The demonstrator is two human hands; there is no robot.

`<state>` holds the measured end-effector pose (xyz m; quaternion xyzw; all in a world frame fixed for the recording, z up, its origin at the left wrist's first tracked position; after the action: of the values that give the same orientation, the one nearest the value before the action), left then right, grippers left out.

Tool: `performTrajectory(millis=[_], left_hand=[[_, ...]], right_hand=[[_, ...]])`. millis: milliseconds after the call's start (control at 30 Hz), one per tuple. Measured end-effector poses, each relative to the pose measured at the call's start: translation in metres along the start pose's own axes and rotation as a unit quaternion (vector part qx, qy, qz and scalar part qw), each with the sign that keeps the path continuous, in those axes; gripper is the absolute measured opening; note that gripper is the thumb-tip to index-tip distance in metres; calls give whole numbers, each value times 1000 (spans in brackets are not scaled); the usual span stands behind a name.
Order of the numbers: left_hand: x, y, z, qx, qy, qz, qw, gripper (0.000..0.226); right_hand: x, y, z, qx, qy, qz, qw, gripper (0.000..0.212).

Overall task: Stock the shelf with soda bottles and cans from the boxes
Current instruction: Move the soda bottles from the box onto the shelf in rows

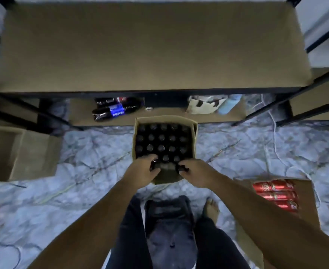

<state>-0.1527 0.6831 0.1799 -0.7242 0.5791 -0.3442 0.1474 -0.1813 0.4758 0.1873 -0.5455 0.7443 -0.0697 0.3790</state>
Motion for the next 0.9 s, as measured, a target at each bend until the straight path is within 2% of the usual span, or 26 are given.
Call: performTrajectory(millis=[167, 433, 533, 600, 700, 900], left_hand=[[-79, 98, 101, -48, -64, 19, 997, 54], [-120, 199, 217, -70, -20, 181, 981, 62], [-122, 210, 233, -58, -25, 188, 980, 55], [-121, 210, 237, -46, -14, 181, 982, 52], [-119, 205, 234, -38, 2, 136, 990, 44], [-111, 179, 205, 5, -15, 48, 999, 29]], right_hand=[[82, 92, 125, -44, 60, -7, 997, 57], [157, 184, 229, -74, 120, -153, 978, 57], [164, 191, 239, -31, 117, -126, 985, 56], [164, 193, 239, -3, 101, -97, 990, 49], [162, 192, 232, 22, 84, -67, 994, 39], [144, 178, 207, 67, 19, -23, 997, 40]])
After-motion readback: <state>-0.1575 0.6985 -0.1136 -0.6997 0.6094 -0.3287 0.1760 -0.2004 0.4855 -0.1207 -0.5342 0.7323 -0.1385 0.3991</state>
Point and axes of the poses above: each hand's wrist, its own z-axis towards the middle knuckle, its own y-axis out of the palm, x = y × z, the point moved 5 cm from there along z, towards the middle knuckle, and after that the axes turned 6 degrees about -y, right-handed, at the moved point
